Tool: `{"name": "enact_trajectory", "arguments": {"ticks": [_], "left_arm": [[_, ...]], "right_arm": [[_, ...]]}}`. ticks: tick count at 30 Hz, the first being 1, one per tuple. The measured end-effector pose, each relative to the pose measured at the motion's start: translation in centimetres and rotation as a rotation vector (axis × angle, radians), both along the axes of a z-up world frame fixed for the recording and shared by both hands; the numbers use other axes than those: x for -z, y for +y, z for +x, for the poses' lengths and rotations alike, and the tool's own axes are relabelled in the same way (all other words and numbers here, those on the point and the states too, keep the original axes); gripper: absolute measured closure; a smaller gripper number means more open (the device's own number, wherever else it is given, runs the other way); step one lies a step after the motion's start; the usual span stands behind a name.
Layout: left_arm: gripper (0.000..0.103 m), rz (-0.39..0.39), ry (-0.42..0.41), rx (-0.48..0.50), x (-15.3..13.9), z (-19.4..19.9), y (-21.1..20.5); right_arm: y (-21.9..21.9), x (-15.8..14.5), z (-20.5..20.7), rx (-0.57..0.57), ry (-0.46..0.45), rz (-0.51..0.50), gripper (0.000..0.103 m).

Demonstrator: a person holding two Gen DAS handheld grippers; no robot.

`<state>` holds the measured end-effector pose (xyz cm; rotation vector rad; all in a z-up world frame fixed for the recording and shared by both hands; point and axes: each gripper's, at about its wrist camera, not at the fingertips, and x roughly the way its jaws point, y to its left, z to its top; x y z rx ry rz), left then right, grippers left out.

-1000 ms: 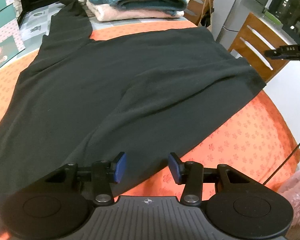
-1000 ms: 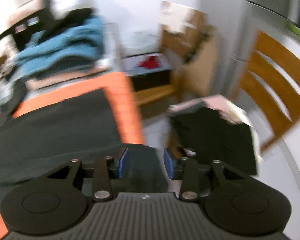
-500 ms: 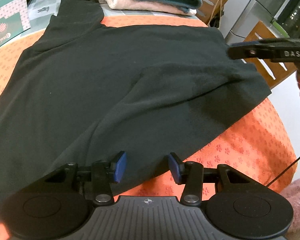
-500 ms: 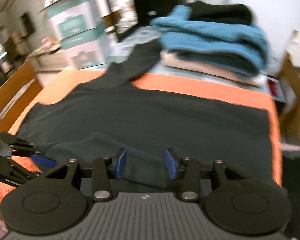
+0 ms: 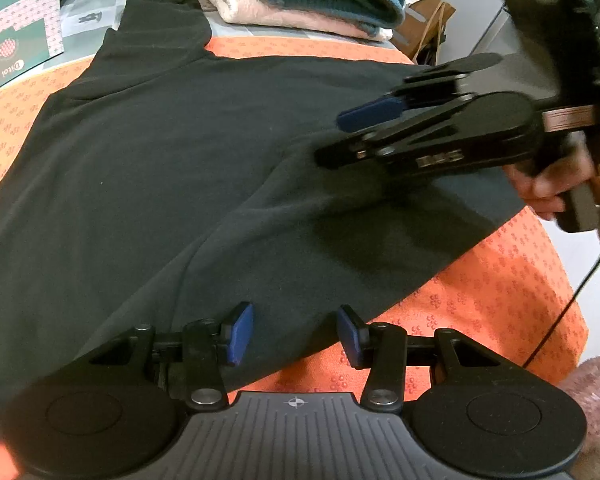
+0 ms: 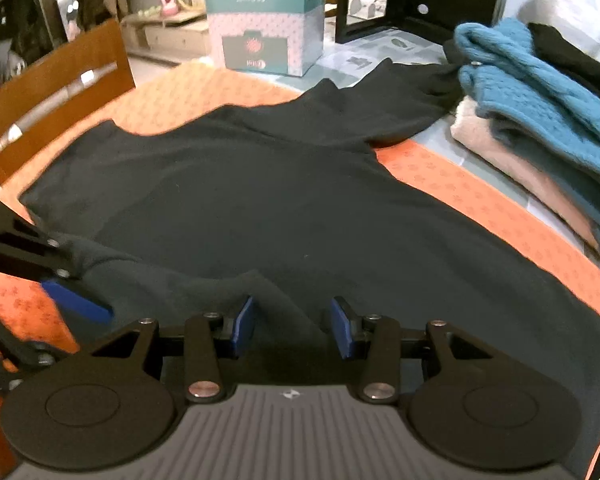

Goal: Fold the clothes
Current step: 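Reach the right gripper to the shirt's collar end and grasp it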

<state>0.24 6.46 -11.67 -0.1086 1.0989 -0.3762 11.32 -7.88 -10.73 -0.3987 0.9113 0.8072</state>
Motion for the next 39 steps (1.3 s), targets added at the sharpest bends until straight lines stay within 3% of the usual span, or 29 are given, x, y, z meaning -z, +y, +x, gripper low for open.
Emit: {"name": "enact_trajectory", "arguments": {"ticks": [6, 11, 16, 19, 25, 31, 39], "left_arm": [[0.053, -0.006, -0.007, 0.005, 0.2, 0.0, 0.2], [0.053, -0.034, -0.003, -0.011, 0.2, 0.0, 0.7], [0.053, -0.075, 0.014, -0.056, -0.3, 0.0, 1.5], [0.053, -0.085, -0.02, -0.098, -1.7, -0.6, 2.3], [0.053, -0.076, -0.076, -0.224, -4.2, -1.0, 4.8], [0.053, -0.063, -0.082, -0.332, -4.7, -0.6, 7.7], [0.053, -0.07, -0.047, -0.386, -3.6, 0.4, 9.5]], "right_arm": [[1.5, 1.8, 1.4, 0.021, -0.008, -0.033, 0.056], [1.5, 2.2, 2.8, 0.055, 0.045, -0.009, 0.055], [0.8, -0.4, 3.9, 0.105, 0.062, 0.08, 0.055], [0.4, -2.6, 5.3, 0.148, 0.046, 0.132, 0.055], [0.4, -5.0, 9.7, 0.269, 0.013, 0.183, 0.054], [1.9, -5.9, 14.6, 0.392, -0.026, 0.214, 0.054], [6.6, -3.3, 20.8, 0.454, -0.014, 0.191, 0.054]]}}
